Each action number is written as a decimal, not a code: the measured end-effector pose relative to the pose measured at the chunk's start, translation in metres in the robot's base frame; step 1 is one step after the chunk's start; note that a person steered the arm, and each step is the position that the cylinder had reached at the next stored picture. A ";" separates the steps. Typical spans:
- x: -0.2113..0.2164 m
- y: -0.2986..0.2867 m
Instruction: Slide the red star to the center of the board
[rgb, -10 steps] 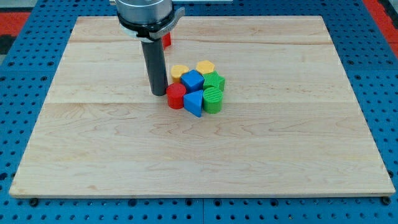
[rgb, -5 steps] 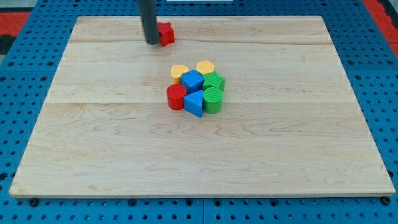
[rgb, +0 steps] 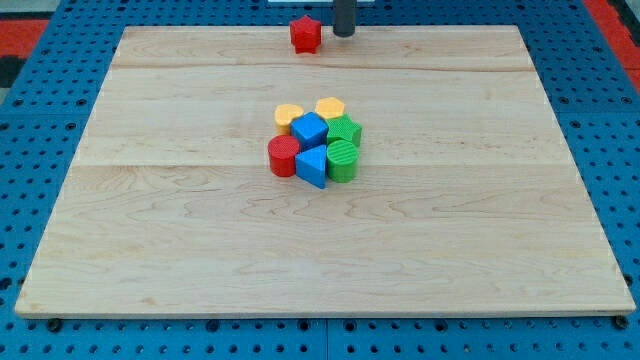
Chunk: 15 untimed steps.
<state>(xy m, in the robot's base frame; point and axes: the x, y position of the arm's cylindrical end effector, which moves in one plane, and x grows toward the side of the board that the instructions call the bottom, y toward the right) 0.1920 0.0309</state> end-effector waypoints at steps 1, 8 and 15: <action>0.001 -0.033; 0.080 -0.090; 0.158 -0.221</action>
<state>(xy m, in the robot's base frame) 0.3502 -0.1900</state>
